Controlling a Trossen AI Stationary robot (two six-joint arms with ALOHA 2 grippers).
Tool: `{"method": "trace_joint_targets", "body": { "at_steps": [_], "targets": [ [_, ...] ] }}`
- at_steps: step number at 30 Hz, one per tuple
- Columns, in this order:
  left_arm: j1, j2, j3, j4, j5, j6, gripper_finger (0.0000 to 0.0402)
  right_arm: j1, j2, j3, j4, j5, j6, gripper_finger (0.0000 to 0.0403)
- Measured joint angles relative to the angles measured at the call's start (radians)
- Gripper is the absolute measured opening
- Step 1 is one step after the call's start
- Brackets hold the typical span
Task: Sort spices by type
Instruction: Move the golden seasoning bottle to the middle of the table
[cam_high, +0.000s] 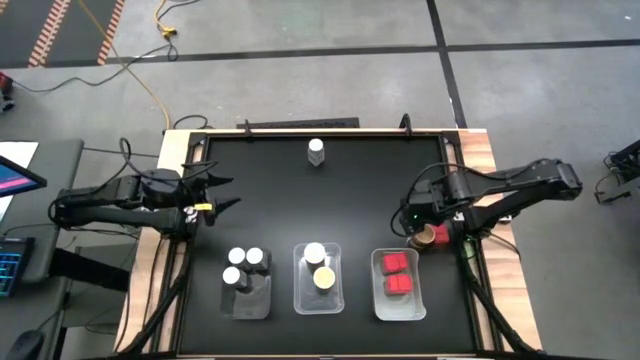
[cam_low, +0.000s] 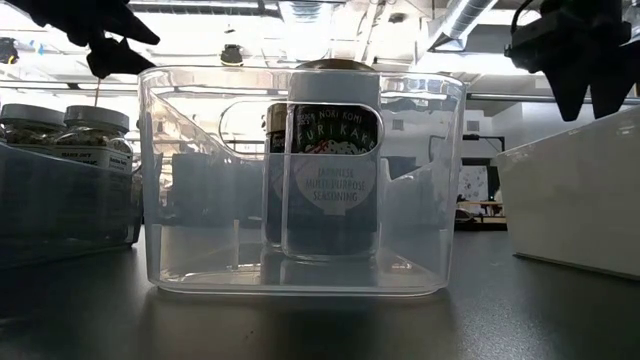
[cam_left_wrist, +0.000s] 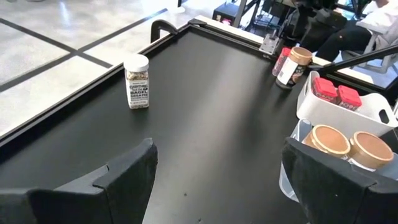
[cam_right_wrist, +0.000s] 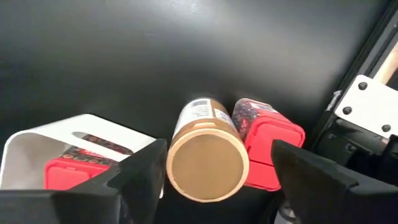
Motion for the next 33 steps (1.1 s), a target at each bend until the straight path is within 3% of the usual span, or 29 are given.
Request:
{"method": "trace_joint_targets", "body": {
  "at_steps": [8,17,24,33],
  "targets": [
    [0.0,0.0,0.0,0.001,-0.003,-0.02,0.0328,-0.002,0.008,0.0,0.005,0.011,-0.027,0.0394],
    [0.0,0.0,0.0,0.001,-0.005,-0.031,0.0328,0.01,0.015,0.0,0.005,0.011,0.03,0.0367],
    [0.0,0.0,0.0,0.001,-0.005,-0.034,0.0328,0.012,0.016,-0.059,0.048,-0.004,0.101,0.0365],
    [0.0,0.0,0.0,0.001,-0.005,-0.034,0.0328,0.04,0.015,-0.132,0.132,-0.056,0.08,0.0365]
  ]
}}
